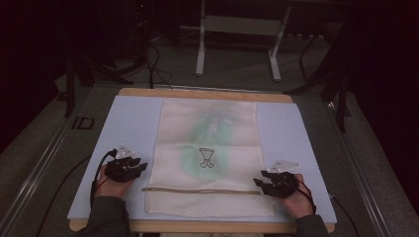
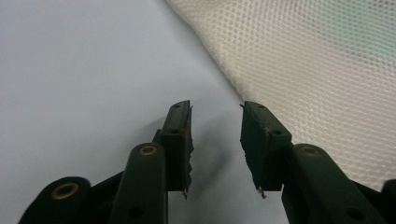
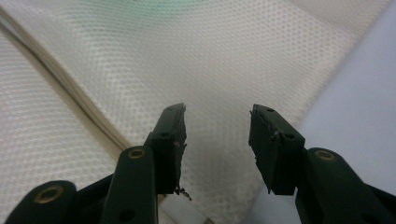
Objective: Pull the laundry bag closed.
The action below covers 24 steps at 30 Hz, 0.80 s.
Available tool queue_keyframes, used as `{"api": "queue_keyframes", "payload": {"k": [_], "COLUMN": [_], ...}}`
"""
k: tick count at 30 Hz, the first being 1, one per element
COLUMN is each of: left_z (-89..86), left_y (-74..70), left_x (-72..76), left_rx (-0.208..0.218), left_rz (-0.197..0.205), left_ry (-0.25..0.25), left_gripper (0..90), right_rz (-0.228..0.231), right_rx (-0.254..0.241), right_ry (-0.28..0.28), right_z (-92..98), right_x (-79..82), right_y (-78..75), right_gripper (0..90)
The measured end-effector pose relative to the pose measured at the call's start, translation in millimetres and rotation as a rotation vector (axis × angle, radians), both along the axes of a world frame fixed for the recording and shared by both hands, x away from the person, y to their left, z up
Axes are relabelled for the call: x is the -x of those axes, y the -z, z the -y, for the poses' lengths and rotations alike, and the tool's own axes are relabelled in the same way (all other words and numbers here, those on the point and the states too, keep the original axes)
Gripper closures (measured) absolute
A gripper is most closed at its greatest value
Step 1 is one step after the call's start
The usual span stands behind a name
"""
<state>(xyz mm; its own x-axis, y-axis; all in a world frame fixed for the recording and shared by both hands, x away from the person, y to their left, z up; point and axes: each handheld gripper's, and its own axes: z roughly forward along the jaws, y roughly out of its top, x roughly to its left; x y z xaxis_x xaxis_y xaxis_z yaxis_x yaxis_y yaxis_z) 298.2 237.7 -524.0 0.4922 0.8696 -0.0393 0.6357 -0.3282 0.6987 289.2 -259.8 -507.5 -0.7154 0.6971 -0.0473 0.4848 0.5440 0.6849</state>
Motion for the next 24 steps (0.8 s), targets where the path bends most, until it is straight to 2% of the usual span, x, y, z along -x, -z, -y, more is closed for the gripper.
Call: {"api": "queue_keyframes", "payload": {"k": [6,11,19,24], "left_z": [2.8,4.1,5.7,6.0], "left_y": [-3.1,-2.8,-4.2,-4.6], "left_x": [3.5,3.2,4.1,4.2], "left_rx": [0.004,0.001,-0.001,0.000], "left_rz": [0.029,0.027,0.043,0.052], "left_ry": [0.030,0.048,0.067,0.063], "left_gripper": [67.2,67.7,68.8,67.3], "right_rz": [-0.013,-0.013,-0.028,-0.019], "right_rx": [-0.020,-0.021,-0.003,0.005], "right_ry": [-0.032,-0.063,-0.123,-0.159], "right_z": [-9.8,-17.6,-40.5,-54.8], "right_x": [4.2,4.9,5.5,5.5], "right_y": [-2.5,-3.0,-2.9,-3.1], "right_gripper": [55.4,55.4,54.7,54.8]}}
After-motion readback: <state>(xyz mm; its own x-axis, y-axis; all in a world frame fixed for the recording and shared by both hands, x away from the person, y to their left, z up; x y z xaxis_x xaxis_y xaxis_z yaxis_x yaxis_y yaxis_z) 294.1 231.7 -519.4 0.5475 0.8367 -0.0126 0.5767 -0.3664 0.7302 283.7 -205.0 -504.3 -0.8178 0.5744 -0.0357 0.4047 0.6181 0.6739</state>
